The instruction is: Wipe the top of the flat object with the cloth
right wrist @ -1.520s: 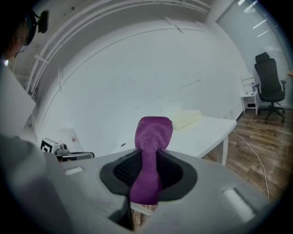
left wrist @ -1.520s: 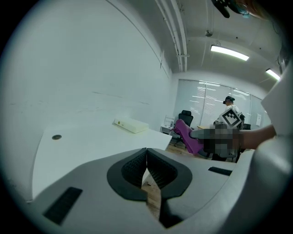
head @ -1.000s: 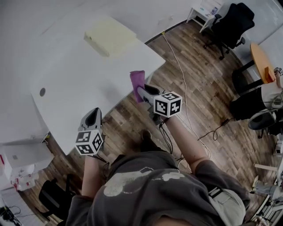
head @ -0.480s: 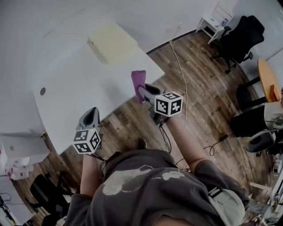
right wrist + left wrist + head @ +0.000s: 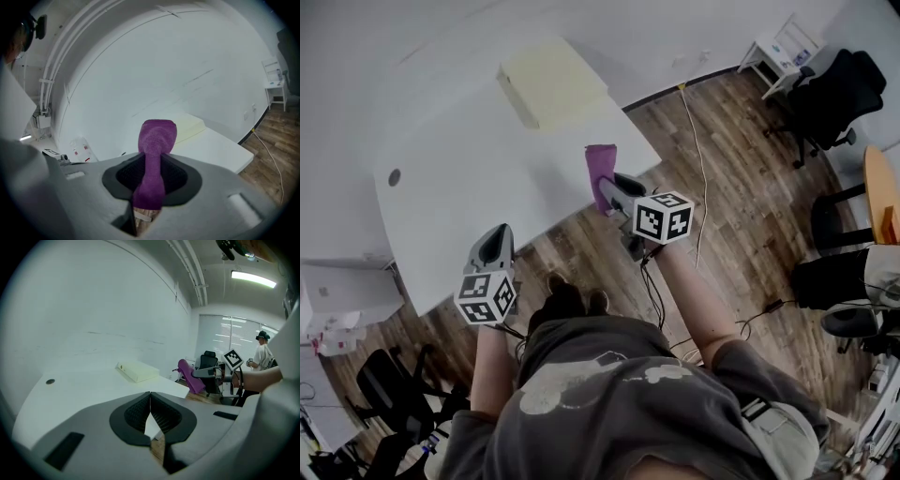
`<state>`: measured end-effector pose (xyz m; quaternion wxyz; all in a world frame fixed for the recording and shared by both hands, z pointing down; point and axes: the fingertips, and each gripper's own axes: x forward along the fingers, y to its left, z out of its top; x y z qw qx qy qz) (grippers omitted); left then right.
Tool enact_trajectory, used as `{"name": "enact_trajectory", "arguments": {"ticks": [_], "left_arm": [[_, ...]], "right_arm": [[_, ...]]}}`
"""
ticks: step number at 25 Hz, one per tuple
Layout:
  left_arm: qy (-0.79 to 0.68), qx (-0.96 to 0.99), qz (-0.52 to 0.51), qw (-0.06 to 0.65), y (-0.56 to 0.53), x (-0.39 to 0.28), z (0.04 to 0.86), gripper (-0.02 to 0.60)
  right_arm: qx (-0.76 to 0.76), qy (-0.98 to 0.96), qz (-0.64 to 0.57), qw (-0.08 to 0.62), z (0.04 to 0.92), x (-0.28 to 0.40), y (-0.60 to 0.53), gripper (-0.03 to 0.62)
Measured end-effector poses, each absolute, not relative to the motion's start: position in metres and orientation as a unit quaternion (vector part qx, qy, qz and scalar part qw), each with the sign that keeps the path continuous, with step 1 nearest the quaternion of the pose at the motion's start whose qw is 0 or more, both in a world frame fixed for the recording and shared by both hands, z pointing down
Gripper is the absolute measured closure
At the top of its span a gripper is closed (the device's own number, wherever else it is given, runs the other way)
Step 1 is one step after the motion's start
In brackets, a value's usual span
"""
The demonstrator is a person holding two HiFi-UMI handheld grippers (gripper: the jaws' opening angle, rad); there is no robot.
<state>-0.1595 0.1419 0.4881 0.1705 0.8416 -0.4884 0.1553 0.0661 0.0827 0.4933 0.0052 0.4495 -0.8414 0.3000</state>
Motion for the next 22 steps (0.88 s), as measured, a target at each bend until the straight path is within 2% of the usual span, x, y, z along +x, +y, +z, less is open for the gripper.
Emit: {"name": "enact_trajectory", "arguments": {"ticks": [6, 16, 22], "left_arm": [[-0.474, 0.845, 0.157, 0.192, 0.104, -0.163, 0.511, 0.583], [-0.43, 0.873, 0.135, 0.185, 0.009, -0.126, 0.504, 0.583], [-0.42, 0.877, 0.119, 0.198, -0.041, -0.142, 0.511, 0.583]], "right_arm": [[0.469, -0.824, 0.318, -0.001, 0.506, 0.069, 0.062, 0.497], [0.518, -0.802, 0.299, 0.004, 0.487, 0.11, -0.005, 0.497], [0.524, -0.802, 0.286, 0.015, 0.475, 0.089, -0.063, 0.497]]}}
